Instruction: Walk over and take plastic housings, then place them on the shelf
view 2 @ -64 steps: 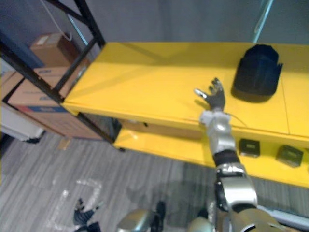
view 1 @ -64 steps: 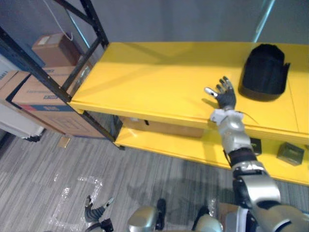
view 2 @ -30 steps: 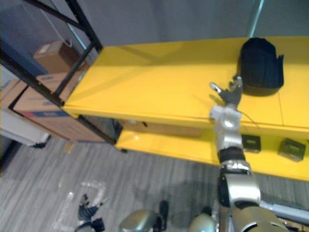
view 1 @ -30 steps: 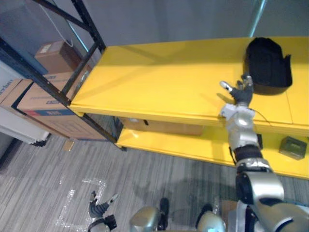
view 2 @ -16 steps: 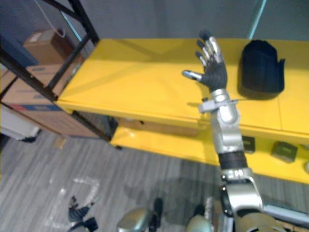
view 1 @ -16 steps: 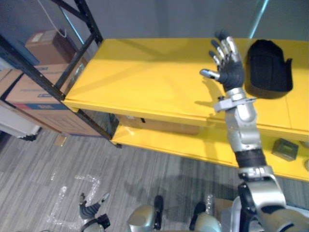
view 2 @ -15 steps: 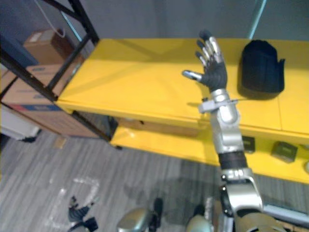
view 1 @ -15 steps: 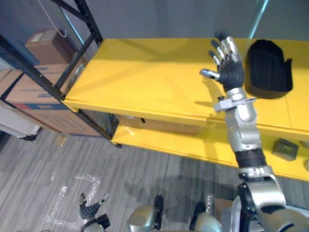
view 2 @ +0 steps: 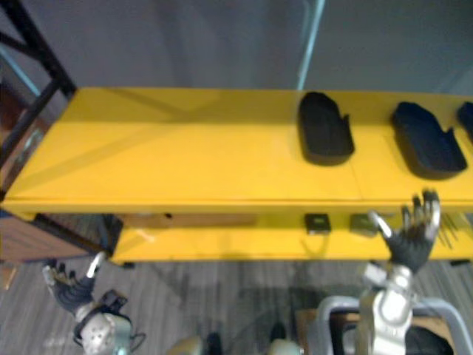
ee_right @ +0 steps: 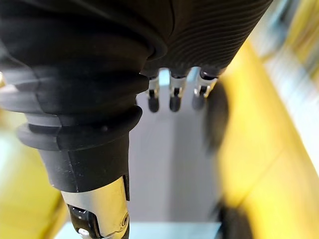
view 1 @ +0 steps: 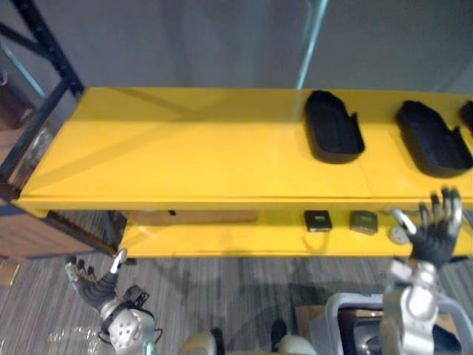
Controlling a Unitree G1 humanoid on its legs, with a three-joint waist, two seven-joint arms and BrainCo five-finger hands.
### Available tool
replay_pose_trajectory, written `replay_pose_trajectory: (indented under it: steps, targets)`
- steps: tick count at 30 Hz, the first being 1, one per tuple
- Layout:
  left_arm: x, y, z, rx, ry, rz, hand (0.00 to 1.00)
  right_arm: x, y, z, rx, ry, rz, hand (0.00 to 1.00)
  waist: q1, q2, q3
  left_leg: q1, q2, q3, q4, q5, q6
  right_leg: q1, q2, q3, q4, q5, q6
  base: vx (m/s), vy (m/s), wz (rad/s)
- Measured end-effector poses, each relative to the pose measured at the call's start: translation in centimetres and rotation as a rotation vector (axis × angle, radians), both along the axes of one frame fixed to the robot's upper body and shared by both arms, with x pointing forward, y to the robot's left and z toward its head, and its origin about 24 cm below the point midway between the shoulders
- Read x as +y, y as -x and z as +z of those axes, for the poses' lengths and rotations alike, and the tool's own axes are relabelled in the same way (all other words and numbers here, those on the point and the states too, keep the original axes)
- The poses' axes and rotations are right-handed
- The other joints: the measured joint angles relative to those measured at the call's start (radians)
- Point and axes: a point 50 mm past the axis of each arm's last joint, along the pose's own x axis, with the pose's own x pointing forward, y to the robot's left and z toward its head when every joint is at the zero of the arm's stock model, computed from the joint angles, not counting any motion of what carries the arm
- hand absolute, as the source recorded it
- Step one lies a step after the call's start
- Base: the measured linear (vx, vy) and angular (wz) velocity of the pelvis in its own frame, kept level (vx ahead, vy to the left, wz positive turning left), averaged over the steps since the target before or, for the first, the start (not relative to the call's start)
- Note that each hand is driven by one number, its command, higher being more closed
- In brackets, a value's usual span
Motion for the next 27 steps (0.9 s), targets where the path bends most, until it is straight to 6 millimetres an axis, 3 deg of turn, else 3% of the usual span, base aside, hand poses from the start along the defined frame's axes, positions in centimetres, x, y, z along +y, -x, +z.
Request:
replay_pose_trajectory:
  steps: [4,6,9,11,16,20,27]
  targets:
    - [-3.0,-0.8,-1.2,0.086,0.033,-0.243,0.00,-0.5,2.6,-2.0,0.095,-0.033,-0.085,0.00,-0.036,0.003,-0.009,0.035,0.007,0.044,-0.024,-0.008,-0.006,-0.003,0.010,0.049,0.000,0.002,0.001,-0.02,-0.001,-0.39]
    - [-4.3,-0.8,-2.4,0.170,0.073,-0.328,0.00,-0.6,3.4,-2.6,0.104,-0.057,-0.113,0.00,-0.038,0.000,-0.011,0.048,0.012,0.071,-0.037,-0.008,-0.007,-0.009,0.016,0.072,0.001,0.003,-0.001,-0.03,-0.016,-0.35]
    - [-5.7,0.5,-6.3,0.423,0.158,-0.423,0.00,-0.6,3.7,-2.6,0.058,-0.089,-0.135,0.00,-0.045,0.004,-0.023,0.051,0.022,0.098,-0.036,-0.011,-0.012,-0.022,0.027,0.099,0.002,0.008,-0.002,-0.01,-0.021,-0.28]
    - [-6.1,2.5,-9.5,0.648,0.211,-0.459,0.00,-0.4,3.6,-2.7,0.055,-0.098,-0.133,0.00,-0.044,0.002,-0.024,0.049,0.027,0.104,-0.037,-0.011,-0.014,-0.029,0.033,0.106,0.002,0.009,-0.004,-0.01,-0.026,-0.08]
    - [-5.5,7.1,-13.5,0.913,0.272,-0.392,0.00,-0.1,3.0,-3.0,0.058,-0.111,-0.118,0.00,-0.035,0.000,-0.028,0.056,0.028,0.125,-0.045,-0.011,-0.017,-0.038,0.037,0.125,0.000,0.012,-0.006,0.00,-0.005,-0.12]
    - [-3.6,8.2,-14.1,0.952,0.267,-0.321,0.00,0.3,2.5,-4.1,0.088,-0.143,-0.108,0.00,-0.032,0.004,-0.031,0.066,0.024,0.124,-0.052,-0.009,-0.017,-0.031,0.035,0.123,-0.001,0.012,-0.005,0.00,0.000,0.00]
    - [-3.6,8.0,-14.4,0.963,0.228,-0.367,0.00,0.7,2.6,-5.1,0.155,-0.147,-0.191,0.00,-0.037,0.001,-0.039,0.071,0.009,0.109,-0.084,0.013,-0.016,-0.036,0.024,0.110,-0.001,0.012,-0.005,-0.02,-0.002,0.06]
